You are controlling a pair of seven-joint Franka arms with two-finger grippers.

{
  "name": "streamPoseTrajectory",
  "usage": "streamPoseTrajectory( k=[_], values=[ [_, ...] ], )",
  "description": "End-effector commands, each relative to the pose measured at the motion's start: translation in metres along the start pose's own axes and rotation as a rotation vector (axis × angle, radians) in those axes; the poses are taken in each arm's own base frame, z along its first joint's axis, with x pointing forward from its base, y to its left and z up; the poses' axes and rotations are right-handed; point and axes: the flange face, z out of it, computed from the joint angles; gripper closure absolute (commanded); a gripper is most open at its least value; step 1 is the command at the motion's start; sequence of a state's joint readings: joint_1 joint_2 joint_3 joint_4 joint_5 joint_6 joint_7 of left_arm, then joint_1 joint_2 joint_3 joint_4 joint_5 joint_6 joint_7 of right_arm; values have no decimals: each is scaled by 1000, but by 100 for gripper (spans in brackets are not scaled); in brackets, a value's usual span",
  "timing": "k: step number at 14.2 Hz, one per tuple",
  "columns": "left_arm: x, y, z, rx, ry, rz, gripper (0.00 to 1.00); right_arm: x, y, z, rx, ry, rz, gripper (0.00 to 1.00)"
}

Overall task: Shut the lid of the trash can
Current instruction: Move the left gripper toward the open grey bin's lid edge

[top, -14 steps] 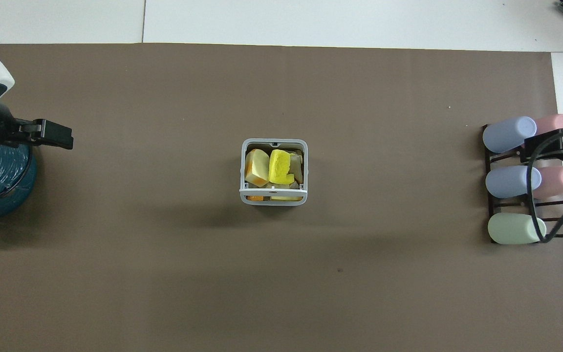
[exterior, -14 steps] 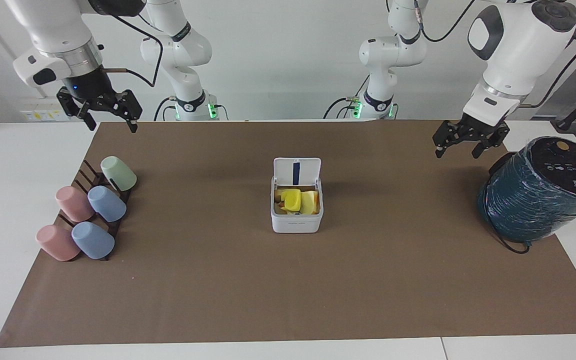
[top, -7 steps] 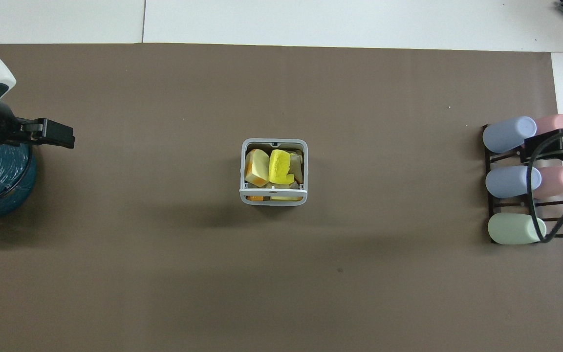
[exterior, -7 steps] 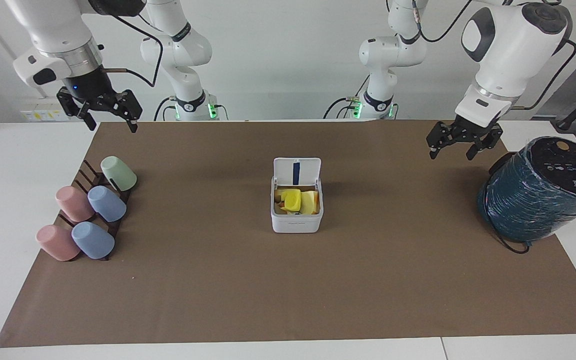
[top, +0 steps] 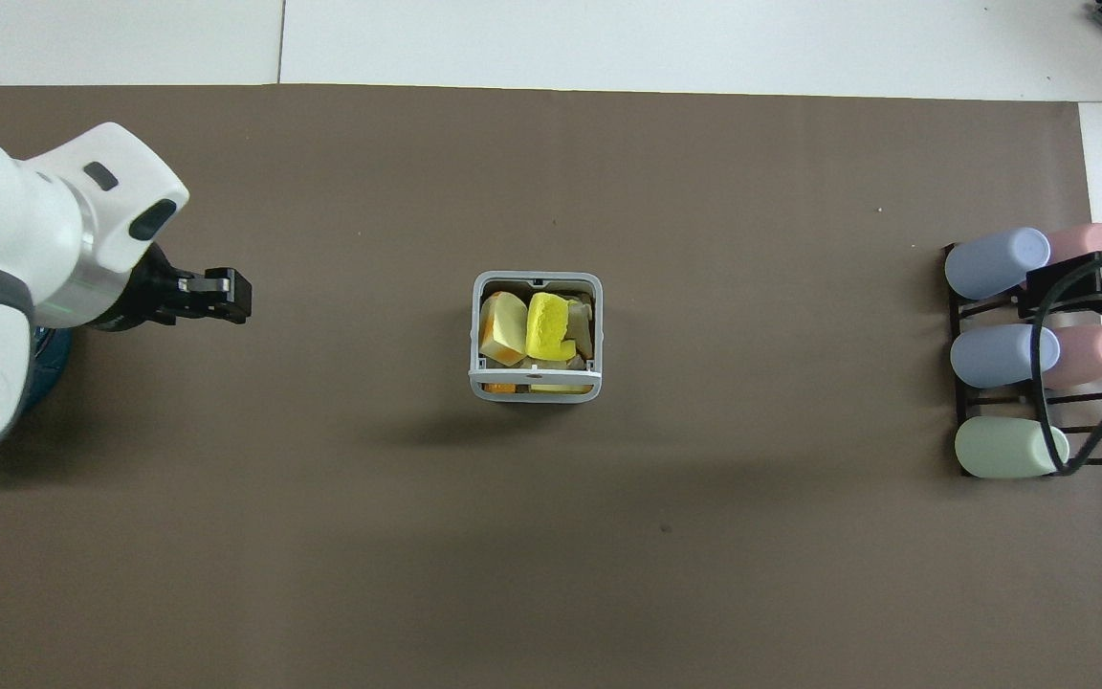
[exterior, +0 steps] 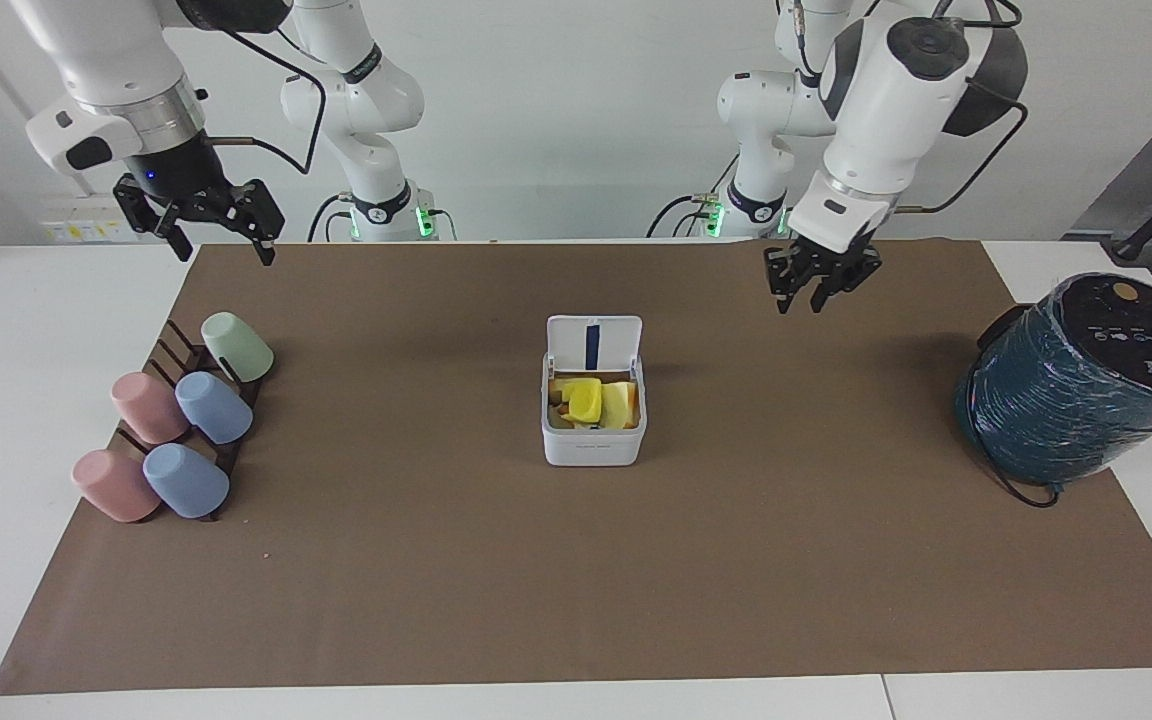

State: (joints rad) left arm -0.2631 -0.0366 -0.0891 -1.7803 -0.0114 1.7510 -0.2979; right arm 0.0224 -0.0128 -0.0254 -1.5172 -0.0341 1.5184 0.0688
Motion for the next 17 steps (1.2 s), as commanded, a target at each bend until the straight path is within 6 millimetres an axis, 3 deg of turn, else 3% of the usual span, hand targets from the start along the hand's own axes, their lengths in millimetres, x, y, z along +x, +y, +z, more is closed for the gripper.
streamPoseTrajectory(
  k=[1,7,10,13,15,17],
  values=[
    [-32,29,8,-35,5,-11,95,-5,2,-1,-1,-8,-24,0],
    [-96,109,33,-125,14,-21,100,-5,2,-1,-1,-8,-23,0],
    [-118,147,39,-166,29,-26,100,-5,2,-1,-1,-8,-23,0],
    [-126,175,52,-236,74,-71,100,-5,2,-1,-1,-8,-23,0],
    [-120,189,71,-259,92,-113,100,-5,2,-1,-1,-8,-24,0],
    [-110,193,75,-293,133,-130,100,-5,2,-1,-1,-8,-23,0]
  ],
)
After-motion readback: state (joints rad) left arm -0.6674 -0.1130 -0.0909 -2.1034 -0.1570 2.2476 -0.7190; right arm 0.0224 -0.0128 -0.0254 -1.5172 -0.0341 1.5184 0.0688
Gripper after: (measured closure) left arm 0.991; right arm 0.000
